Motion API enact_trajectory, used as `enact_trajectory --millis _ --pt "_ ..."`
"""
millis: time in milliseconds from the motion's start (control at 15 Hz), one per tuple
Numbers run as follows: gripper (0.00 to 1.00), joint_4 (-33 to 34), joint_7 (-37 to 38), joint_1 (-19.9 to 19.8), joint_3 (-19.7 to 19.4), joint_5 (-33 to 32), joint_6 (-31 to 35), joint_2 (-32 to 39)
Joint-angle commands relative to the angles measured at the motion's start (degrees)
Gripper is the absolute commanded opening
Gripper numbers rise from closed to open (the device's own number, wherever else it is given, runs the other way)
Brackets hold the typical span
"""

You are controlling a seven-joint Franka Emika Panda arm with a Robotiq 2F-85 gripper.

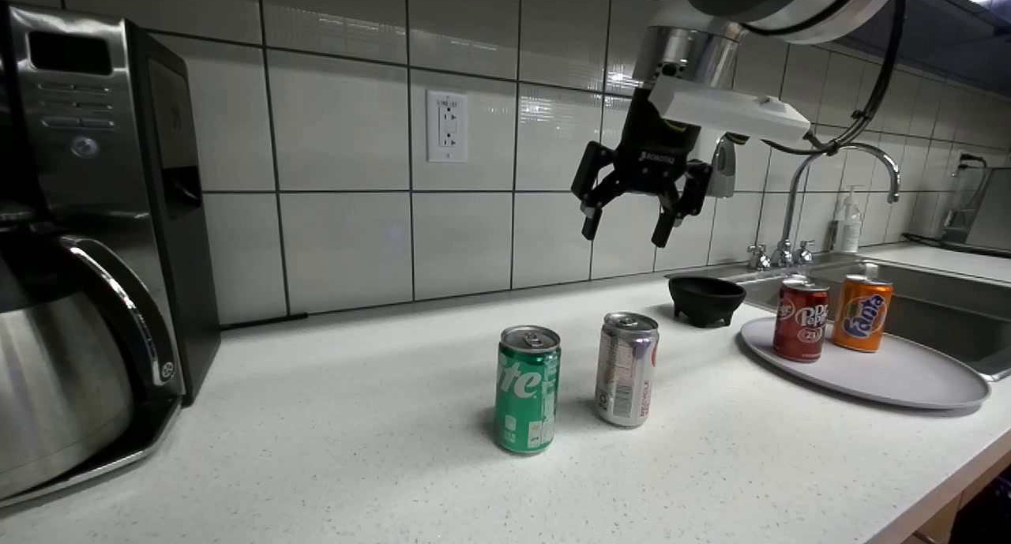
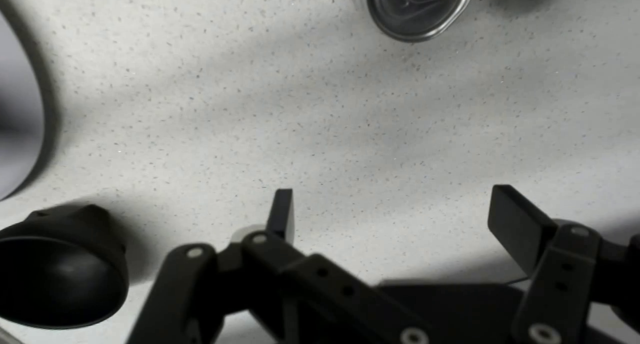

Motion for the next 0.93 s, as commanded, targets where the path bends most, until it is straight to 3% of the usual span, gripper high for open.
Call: enact_trajectory --millis 0,867 --pt "1.00 0.87 2.07 0.68 1.33 1.54 -2.32 -0.56" --pt "1.00 0.04 1.07 0.67 1.29 1.08 -0.13 -0.03"
